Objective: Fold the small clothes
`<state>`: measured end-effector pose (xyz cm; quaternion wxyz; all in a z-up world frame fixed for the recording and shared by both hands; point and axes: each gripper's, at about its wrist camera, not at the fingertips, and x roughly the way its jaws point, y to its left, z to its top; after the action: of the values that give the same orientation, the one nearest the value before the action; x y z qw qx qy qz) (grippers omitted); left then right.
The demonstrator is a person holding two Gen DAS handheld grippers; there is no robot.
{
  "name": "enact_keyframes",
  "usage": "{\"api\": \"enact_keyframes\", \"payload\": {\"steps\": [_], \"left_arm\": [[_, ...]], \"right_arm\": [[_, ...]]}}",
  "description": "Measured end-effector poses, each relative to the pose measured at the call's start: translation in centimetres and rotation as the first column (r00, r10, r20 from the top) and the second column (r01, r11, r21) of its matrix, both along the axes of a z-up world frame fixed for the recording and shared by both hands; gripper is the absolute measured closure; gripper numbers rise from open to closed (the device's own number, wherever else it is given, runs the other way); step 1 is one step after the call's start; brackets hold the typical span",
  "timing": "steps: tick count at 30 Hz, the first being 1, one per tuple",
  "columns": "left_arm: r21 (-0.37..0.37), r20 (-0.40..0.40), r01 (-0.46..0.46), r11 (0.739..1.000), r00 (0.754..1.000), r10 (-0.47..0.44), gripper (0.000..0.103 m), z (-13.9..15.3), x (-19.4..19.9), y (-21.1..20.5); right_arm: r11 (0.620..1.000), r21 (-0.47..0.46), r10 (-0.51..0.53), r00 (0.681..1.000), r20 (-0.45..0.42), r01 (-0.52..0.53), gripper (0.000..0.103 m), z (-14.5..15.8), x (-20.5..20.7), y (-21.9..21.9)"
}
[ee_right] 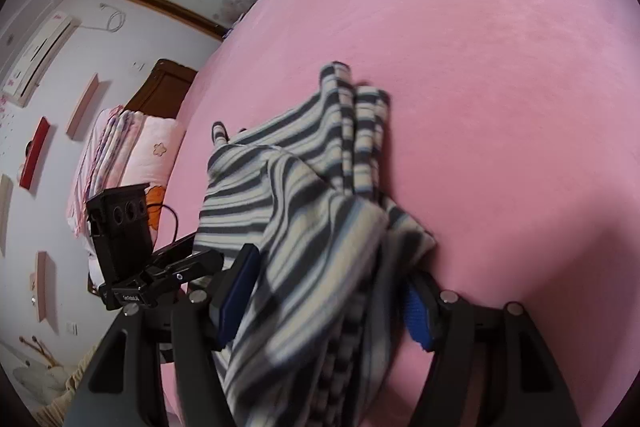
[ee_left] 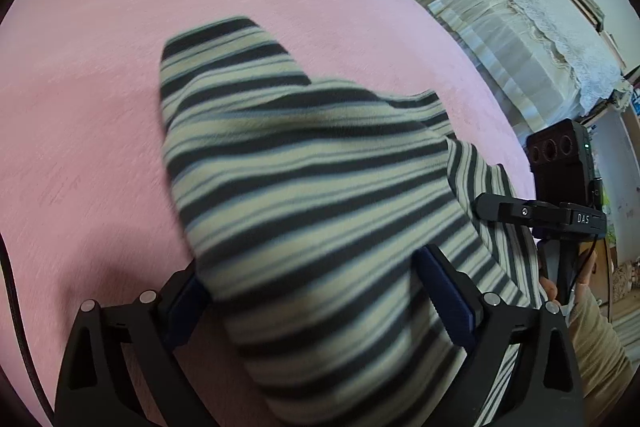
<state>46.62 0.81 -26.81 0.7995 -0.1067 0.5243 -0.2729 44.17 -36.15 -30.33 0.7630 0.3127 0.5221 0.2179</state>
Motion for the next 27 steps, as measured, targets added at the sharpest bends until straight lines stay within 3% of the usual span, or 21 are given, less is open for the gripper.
{"api": "enact_keyframes", "payload": {"steps": [9, 11, 13, 14, 16, 17, 19, 23, 27], "left_arm": [[-0.127, 0.021, -0.038, 0.991, 0.999, 0.041, 0.01, -0.5, 2.1, 0.7], [-0.118, 0.041, -0.045, 0.992, 0.998, 0.051, 0.02, -0.6, 2.0, 0.6], [-0.09, 0.062, -0.048, 0.995, 0.997, 0.053, 0.041, -0.6, 1.8, 0.8], [-0.089, 0.064, -0.054, 0.995, 0.996, 0.06, 0.046, -0.5, 1.7, 1.1], [-0.1, 0.058, -0.064, 0.993, 0.996, 0.071, 0.066, -0.5, 1.7, 1.8], [-0.106, 0.059, -0.062, 0.992, 0.996, 0.068, 0.07, -0.4, 1.6, 1.9], [-0.066, 0.101, -0.053, 0.996, 0.993, 0.06, 0.08, 0.5, 1.1, 1.5], [0.032, 0.206, -0.064, 0.997, 0.977, 0.056, 0.083, 2.6, -0.4, 0.4], [0.116, 0.349, -0.082, 0.99, 0.936, 0.036, 0.084, 5.9, -3.1, -0.6]], "right_arm": [[0.998, 0.054, 0.035, 0.999, 0.031, -0.037, 0.039, -0.5, 2.6, 0.4], [0.998, 0.012, 0.058, 0.997, 0.047, -0.058, 0.045, -0.2, 2.5, 0.9], [0.997, -0.008, 0.074, 0.996, 0.057, -0.073, 0.057, -0.2, 2.3, 1.0], [0.997, -0.006, 0.075, 0.995, 0.06, -0.075, 0.063, -0.2, 2.2, 0.9], [0.997, -0.018, 0.078, 0.994, 0.073, -0.076, 0.07, -0.2, 2.0, 0.5], [0.996, -0.033, 0.081, 0.993, 0.082, -0.078, 0.071, 0.0, 1.8, 0.5], [0.994, -0.078, 0.087, 0.99, 0.109, -0.078, 0.073, 0.7, 1.5, 1.1], [0.981, -0.185, 0.085, 0.982, 0.169, -0.053, 0.077, 2.7, 0.4, 2.0], [0.964, -0.265, 0.082, 0.966, 0.245, -0.015, 0.079, 6.0, -1.5, 3.2]]}}
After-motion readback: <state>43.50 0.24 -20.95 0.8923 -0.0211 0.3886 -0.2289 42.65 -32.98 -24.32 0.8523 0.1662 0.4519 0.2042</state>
